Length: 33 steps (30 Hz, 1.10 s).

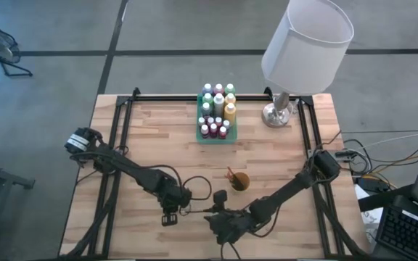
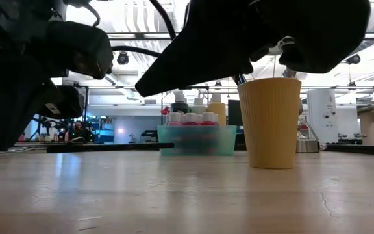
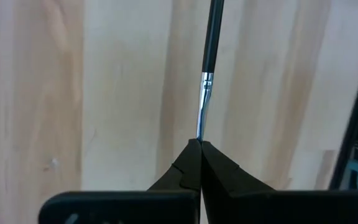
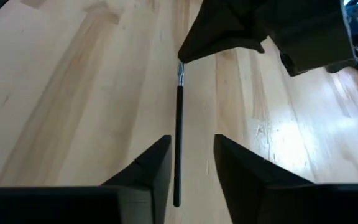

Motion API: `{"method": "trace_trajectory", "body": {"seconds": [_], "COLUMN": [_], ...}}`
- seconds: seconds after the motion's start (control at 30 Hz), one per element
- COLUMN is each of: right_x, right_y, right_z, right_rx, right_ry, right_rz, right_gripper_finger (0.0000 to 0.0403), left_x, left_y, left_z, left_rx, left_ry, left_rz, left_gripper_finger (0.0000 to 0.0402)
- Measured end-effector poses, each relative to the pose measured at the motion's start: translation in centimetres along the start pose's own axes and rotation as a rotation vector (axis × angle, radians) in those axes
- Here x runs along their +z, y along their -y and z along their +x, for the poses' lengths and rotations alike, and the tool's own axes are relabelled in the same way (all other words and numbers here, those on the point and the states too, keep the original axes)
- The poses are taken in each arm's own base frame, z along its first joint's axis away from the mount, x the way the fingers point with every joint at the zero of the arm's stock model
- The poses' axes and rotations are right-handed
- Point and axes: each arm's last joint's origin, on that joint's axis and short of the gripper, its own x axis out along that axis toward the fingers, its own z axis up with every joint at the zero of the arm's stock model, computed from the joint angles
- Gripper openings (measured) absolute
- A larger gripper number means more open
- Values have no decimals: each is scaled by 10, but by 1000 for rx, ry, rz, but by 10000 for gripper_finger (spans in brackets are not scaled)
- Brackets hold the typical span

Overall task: Pick & Place Paint Supplies
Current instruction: Put the silver paintbrush into the yellow cup

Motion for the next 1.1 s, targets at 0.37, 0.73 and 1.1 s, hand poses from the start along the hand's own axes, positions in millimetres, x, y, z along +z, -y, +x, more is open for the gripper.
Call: {"method": "trace_trajectory", "body": {"seconds": [0.37, 0.73, 1.1], "right_x": [-2, -3, 1], "right_y": [-1, -2, -2], "right_z": [0, -1, -1], "right_rx": [31, 52, 55], "right_ry": [-23, -35, -26], "right_rz": [-49, -51, -51], "right_gripper_finger": [172, 155, 17], "left_x": [16, 26, 25], "left_y": [16, 23, 21], "left_z": [-9, -18, -18], "left_rx": [-159, -184, -180], "left_ry": [77, 113, 107], "left_rz": [16, 20, 14], "left_gripper_finger": [0, 0, 0]}}
